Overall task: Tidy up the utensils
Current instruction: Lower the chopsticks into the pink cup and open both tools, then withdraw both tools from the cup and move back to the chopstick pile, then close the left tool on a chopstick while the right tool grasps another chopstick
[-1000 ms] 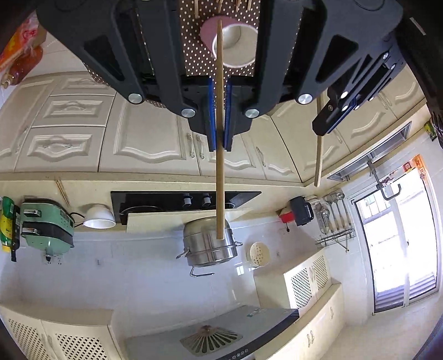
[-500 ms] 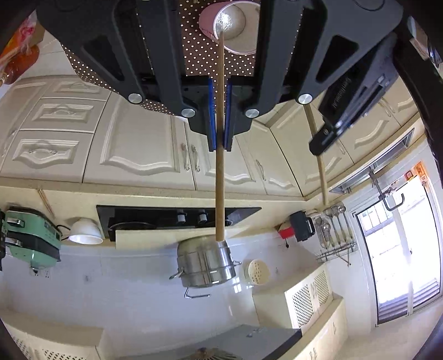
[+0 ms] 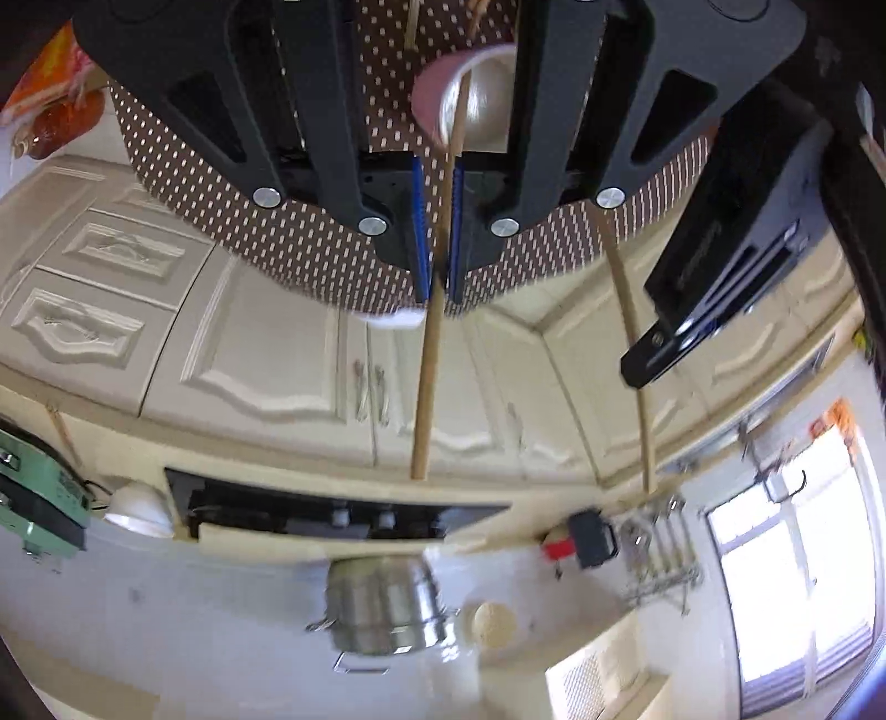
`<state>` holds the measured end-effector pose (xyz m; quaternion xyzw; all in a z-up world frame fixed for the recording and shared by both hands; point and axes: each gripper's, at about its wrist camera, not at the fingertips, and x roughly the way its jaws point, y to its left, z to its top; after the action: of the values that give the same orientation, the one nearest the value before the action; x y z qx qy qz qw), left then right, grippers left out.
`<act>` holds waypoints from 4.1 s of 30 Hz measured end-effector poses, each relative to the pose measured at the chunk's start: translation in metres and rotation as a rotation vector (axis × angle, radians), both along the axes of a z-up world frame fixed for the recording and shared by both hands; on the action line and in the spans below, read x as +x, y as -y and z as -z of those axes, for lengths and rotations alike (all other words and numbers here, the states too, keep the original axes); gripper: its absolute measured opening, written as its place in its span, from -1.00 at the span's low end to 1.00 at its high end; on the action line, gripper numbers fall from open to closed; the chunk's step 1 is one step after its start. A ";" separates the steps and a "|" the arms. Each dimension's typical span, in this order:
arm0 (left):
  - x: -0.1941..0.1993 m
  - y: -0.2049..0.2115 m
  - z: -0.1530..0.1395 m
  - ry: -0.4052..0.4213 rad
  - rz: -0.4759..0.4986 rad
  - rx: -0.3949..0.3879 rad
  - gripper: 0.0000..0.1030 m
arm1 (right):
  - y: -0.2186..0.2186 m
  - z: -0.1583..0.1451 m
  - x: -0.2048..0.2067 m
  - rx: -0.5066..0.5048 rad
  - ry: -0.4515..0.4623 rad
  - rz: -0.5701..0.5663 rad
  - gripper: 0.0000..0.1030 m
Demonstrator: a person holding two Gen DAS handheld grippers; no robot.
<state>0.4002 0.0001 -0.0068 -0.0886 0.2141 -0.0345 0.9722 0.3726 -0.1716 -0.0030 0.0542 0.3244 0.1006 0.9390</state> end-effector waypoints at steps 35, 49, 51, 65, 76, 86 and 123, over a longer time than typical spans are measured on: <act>-0.180 -0.012 -0.027 0.105 0.061 0.174 -0.04 | 0.014 -0.040 -0.155 -0.028 0.078 0.071 0.61; -0.225 -0.032 0.006 0.031 0.027 0.172 0.05 | 0.014 0.008 -0.188 -0.067 -0.066 0.106 0.73; -0.225 -0.035 0.015 0.012 0.028 0.175 0.05 | 0.014 0.019 -0.187 -0.074 -0.095 0.109 0.73; -0.196 -0.046 0.084 -0.193 0.054 0.182 0.05 | 0.005 0.108 -0.151 -0.179 -0.278 0.117 0.73; -0.168 -0.055 0.125 -0.312 0.059 0.165 0.05 | 0.008 0.142 -0.114 -0.192 -0.353 0.114 0.73; -0.156 -0.060 0.137 -0.363 0.073 0.122 0.16 | 0.014 0.153 -0.079 -0.174 -0.297 0.130 0.61; -0.110 0.000 0.152 -0.460 0.090 0.237 -0.88 | 0.063 0.149 -0.117 0.118 -0.259 0.084 -0.85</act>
<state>0.2903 0.0006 -0.1592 0.0299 0.4356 -0.0313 0.8991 0.2560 -0.2348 -0.1516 0.1353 0.4337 0.0724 0.8879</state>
